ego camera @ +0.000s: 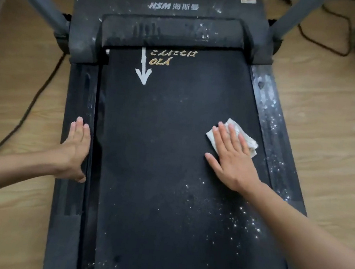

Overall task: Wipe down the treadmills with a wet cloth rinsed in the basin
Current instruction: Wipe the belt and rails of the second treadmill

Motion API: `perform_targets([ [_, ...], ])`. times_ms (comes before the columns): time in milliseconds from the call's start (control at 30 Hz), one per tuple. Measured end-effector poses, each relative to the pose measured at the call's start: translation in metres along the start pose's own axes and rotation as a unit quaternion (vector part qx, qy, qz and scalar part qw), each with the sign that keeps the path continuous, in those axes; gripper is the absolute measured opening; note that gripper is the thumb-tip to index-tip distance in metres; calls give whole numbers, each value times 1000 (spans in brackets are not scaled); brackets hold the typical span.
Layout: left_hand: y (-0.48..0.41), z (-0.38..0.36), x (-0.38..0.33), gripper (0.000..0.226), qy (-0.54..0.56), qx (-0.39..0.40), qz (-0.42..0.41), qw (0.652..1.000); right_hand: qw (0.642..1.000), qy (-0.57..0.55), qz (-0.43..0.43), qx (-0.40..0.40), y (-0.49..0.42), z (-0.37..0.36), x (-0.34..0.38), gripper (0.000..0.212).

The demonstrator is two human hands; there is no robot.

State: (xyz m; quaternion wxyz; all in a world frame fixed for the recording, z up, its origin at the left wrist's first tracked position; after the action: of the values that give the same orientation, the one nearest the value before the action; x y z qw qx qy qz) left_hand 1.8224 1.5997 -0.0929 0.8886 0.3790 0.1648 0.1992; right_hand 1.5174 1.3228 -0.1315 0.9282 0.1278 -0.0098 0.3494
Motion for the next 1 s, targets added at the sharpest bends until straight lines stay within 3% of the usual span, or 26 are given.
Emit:
perform_targets([
  [133, 4, -3, 14, 166, -5, 15, -30, 999, 991, -50, -120, 15, 8, 2, -47, 81],
  [267, 5, -6, 15, 172, 11, -31, -35, 999, 965, -99, -243, 21, 35, -11, -25, 105],
  [333, 4, -7, 12, 171, 37, -57, -19, 997, 965, -79, -247, 30, 38, -16, 8, 116],
  [400, 3, -3, 8, 170, 53, -67, -8, 996, 981, -53, -180, 41, 27, -18, 65, 119],
  [467, 4, -2, 10, 171, 68, -73, -11, 995, 997, -26, -59, 37, 13, -19, 146, 117],
  [600, 11, 0, 15, 169, 89, -95, -37, 991, 984, 46, 165, 43, 26, -33, 280, 110],
  [700, 14, 0, 14, 165, 70, -92, -50, 992, 952, 101, 286, 37, 66, -48, 297, 103],
  [800, 14, -3, 4, 160, 43, -60, -50, 996, 935, 67, 346, 32, 78, -48, 261, 94],
  [867, 12, -6, -3, 166, 61, -36, -43, 997, 959, 39, 279, 18, 57, -37, 212, 92],
  [1000, 1, -19, -7, 181, 81, -52, -29, 995, 1000, 8, 24, -6, 14, -9, 55, 92],
])
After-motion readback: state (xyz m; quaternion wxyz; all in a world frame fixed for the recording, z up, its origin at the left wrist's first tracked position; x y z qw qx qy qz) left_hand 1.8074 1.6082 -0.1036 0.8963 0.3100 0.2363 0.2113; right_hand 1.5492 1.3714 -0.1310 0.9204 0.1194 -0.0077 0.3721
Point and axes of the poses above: each hand's wrist, its own y-axis away from the middle knuckle, its own z-axis out of the back of the hand, x = y × z, the point moved 9 cm from there along -y, towards the middle knuckle, and after that the axes turned 12 degrees about -z, right-handed, at the moved point
